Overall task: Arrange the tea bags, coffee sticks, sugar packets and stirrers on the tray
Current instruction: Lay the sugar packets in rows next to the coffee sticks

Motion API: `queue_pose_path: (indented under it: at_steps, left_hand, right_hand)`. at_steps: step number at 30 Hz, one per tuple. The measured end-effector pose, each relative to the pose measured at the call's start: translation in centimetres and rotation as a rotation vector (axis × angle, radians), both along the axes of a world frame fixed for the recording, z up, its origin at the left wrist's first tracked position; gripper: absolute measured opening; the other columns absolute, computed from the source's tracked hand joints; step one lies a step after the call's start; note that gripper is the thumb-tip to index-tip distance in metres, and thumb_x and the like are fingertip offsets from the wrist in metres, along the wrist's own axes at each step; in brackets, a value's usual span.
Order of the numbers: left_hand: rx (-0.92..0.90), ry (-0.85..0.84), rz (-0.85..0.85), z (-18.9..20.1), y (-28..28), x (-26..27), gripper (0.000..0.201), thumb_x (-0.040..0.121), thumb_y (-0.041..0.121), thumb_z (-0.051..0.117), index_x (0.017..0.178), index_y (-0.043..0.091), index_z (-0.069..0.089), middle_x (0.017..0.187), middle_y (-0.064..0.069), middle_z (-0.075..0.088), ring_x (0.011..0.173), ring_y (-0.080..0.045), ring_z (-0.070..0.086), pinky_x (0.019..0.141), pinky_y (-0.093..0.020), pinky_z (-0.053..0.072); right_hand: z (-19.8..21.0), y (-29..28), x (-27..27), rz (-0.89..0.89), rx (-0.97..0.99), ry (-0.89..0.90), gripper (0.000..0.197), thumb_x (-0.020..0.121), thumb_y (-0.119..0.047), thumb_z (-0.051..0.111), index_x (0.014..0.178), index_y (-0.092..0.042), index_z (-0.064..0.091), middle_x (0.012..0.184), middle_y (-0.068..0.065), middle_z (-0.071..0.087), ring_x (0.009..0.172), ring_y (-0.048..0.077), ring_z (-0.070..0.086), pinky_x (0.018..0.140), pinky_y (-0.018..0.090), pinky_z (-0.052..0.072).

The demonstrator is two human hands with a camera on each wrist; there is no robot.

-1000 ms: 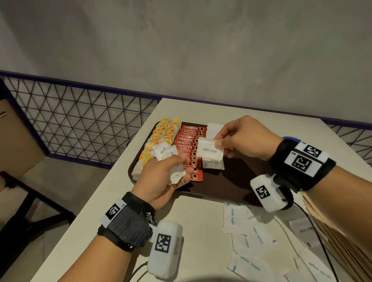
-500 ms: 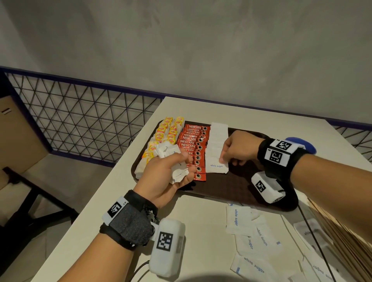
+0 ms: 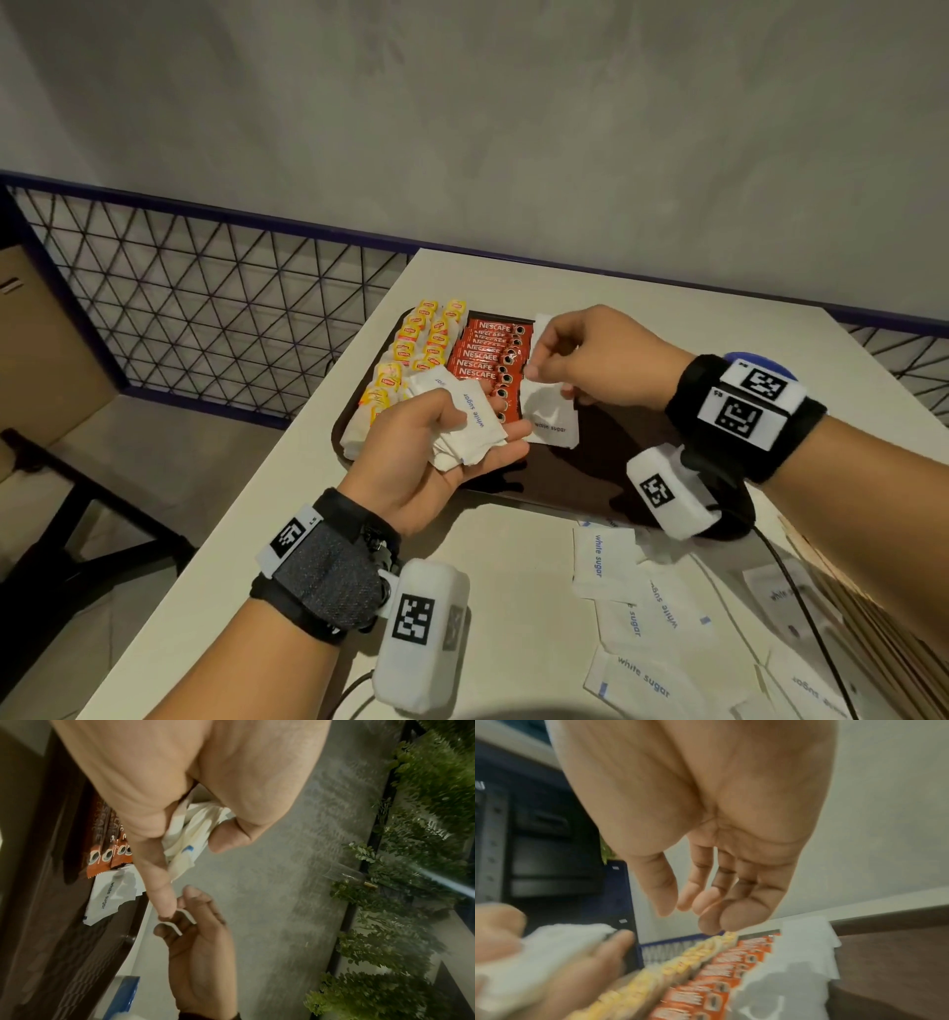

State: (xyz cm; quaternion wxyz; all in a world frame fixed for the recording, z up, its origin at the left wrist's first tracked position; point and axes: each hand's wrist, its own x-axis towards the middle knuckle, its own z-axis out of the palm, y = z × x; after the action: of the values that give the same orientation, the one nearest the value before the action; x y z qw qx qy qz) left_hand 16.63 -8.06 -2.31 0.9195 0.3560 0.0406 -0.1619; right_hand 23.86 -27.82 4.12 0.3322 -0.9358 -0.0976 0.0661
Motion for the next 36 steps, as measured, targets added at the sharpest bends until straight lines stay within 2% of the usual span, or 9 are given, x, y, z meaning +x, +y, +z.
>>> queue_pose_path:
  at_steps: [4, 7, 10, 16, 19, 21, 23, 26, 36]
  left_hand:
    - [0.069, -0.086, -0.053, -0.1, -0.1, -0.3, 0.044, 0.097, -0.012, 0.034, 0.134, 0.004, 0.051, 0.122, -0.027, 0.070, 0.106, -0.052, 0.069, 0.087, -0.058, 0.059]
    - [0.182, -0.137, -0.066, 0.0, -0.1, -0.4, 0.040, 0.098, -0.012, 0.044, 0.133, 0.005, 0.056, 0.116, -0.022, 0.074, 0.100, -0.045, 0.073, 0.071, -0.044, 0.065]
    - [0.278, -0.161, -0.045, 0.0, 0.0, -0.5, 0.035, 0.097, -0.003, 0.058, 0.131, 0.008, 0.060, 0.117, -0.019, 0.074, 0.099, -0.041, 0.074, 0.061, -0.033, 0.062]
    - [0.267, -0.104, 0.064, 0.1, 0.0, -0.2, 0.033, 0.097, 0.014, 0.064, 0.130, 0.012, 0.064, 0.120, -0.014, 0.074, 0.100, -0.027, 0.076, 0.061, -0.032, 0.060]
    - [0.193, -0.047, 0.028, 0.5, 0.1, -0.2, 0.039, 0.090, 0.031, 0.067, 0.126, 0.015, 0.066, 0.114, -0.013, 0.076, 0.094, -0.029, 0.076, 0.059, -0.036, 0.061]
    - [0.180, -0.025, -0.014, 0.5, 0.1, -0.2, 0.041, 0.087, 0.036, 0.068, 0.121, 0.015, 0.069, 0.113, -0.016, 0.076, 0.092, -0.032, 0.075, 0.061, -0.038, 0.062]
    - [0.218, -0.045, -0.034, 0.2, 0.0, -0.2, 0.036, 0.091, 0.029, 0.069, 0.123, 0.013, 0.069, 0.117, -0.018, 0.074, 0.092, -0.033, 0.073, 0.065, -0.037, 0.062]
    - [0.253, -0.102, -0.029, -0.4, -0.1, -0.1, 0.038, 0.092, 0.007, 0.069, 0.130, 0.008, 0.064, 0.117, -0.019, 0.073, 0.084, -0.027, 0.070, 0.064, -0.032, 0.060]
    - [0.259, -0.106, 0.049, -0.6, 0.1, 0.1, 0.036, 0.093, 0.002, 0.068, 0.127, 0.009, 0.064, 0.118, -0.020, 0.074, 0.081, -0.024, 0.069, 0.060, -0.028, 0.059]
  right_hand:
    - [1.2, 1.4, -2.5, 0.118, 0.139, -0.013, 0.015, 0.091, -0.027, 0.078, 0.105, -0.023, 0.073, 0.103, 0.000, 0.073, 0.076, 0.013, 0.070, 0.066, 0.026, 0.060]
    - [1.2, 1.9, -3.3, 0.176, 0.095, -0.020, 0.021, 0.092, -0.025, 0.078, 0.112, -0.028, 0.074, 0.103, -0.006, 0.074, 0.081, 0.010, 0.070, 0.067, 0.021, 0.056]
    - [1.3, 1.8, -3.7, 0.199, 0.057, -0.007, 0.025, 0.089, -0.019, 0.080, 0.113, -0.026, 0.076, 0.099, -0.010, 0.074, 0.070, -0.006, 0.065, 0.061, 0.010, 0.047]
    - [2.0, 0.8, -4.0, 0.168, 0.007, 0.091, 0.014, 0.089, -0.016, 0.079, 0.100, -0.024, 0.079, 0.095, -0.001, 0.079, 0.077, 0.023, 0.072, 0.069, 0.028, 0.059]
    - [1.9, 0.6, -4.0, 0.112, 0.030, 0.072, 0.007, 0.089, -0.016, 0.078, 0.091, -0.023, 0.078, 0.092, -0.005, 0.079, 0.083, 0.014, 0.071, 0.070, 0.022, 0.055]
    - [1.8, 0.4, -3.8, 0.058, 0.099, 0.070, 0.007, 0.089, -0.013, 0.078, 0.092, -0.019, 0.077, 0.089, 0.000, 0.079, 0.078, 0.019, 0.070, 0.072, 0.031, 0.056]
    - [1.8, 0.4, -3.7, 0.039, 0.182, 0.097, 0.012, 0.089, -0.009, 0.079, 0.100, -0.013, 0.074, 0.089, 0.007, 0.079, 0.076, 0.031, 0.070, 0.076, 0.040, 0.061]
    - [1.6, 0.5, -3.9, 0.062, 0.240, 0.143, 0.022, 0.088, -0.005, 0.079, 0.108, -0.009, 0.069, 0.090, 0.012, 0.079, 0.081, 0.035, 0.074, 0.077, 0.041, 0.062]
    - [1.2, 0.4, -3.7, 0.020, 0.236, 0.038, 0.008, 0.094, -0.016, 0.074, 0.098, -0.011, 0.079, 0.087, 0.006, 0.078, 0.065, 0.013, 0.069, 0.063, 0.023, 0.059]
